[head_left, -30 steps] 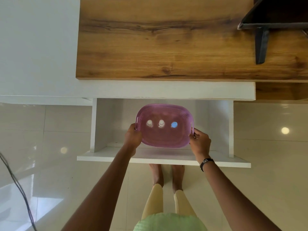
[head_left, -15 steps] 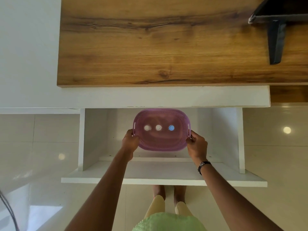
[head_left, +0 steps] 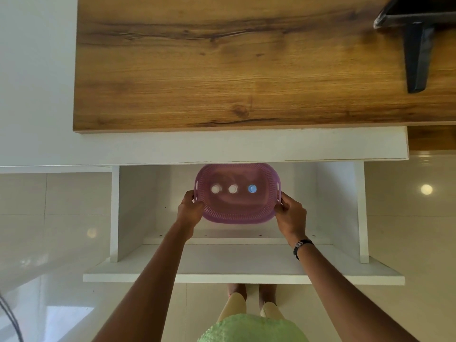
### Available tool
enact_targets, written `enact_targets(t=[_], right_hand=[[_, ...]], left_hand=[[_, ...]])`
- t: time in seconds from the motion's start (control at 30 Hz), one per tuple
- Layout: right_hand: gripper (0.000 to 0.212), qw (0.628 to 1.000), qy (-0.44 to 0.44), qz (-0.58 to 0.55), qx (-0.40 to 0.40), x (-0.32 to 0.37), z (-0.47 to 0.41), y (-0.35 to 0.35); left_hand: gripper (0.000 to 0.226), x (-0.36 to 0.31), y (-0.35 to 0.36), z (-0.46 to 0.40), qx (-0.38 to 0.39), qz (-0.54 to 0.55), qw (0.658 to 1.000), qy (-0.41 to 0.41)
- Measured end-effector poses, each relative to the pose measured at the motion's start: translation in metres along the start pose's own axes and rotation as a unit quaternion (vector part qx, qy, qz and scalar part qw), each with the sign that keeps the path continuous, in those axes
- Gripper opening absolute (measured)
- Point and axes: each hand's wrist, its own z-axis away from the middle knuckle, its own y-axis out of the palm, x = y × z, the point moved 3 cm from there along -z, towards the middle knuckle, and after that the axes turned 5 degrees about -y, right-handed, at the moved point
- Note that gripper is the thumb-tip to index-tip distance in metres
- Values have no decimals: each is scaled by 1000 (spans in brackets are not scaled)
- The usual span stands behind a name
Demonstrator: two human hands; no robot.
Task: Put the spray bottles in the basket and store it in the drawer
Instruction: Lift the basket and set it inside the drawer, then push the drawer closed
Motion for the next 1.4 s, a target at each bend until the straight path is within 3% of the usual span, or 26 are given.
enact_targets(t=[0.43, 0.6, 0.77, 0.87, 1.03, 1.2, 1.4], right_hand=[[11, 1000, 8, 1, 19, 7, -8, -2], [41, 996, 83, -19, 21, 18, 7, -10], [39, 998, -16, 5, 61, 53, 44, -22], [43, 990, -67, 50, 111, 72, 82, -32], [29, 965, -168, 104, 173, 84, 146, -47], [27, 947, -237, 135, 170, 84, 168, -56], [31, 924, -304, 173, 155, 85, 165, -58]], left_hand=[[43, -8, -2, 0, 28, -42, 998, 29], [51, -11, -7, 28, -47, -95, 993, 56], [32, -13, -6, 81, -57, -165, 963, 204], [37, -3, 0, 124, -23, -208, 949, 237], [36, 26, 5, 184, 4, -281, 917, 284], [33, 50, 11, 213, -21, -324, 870, 372], [35, 50, 13, 212, -56, -354, 846, 395]])
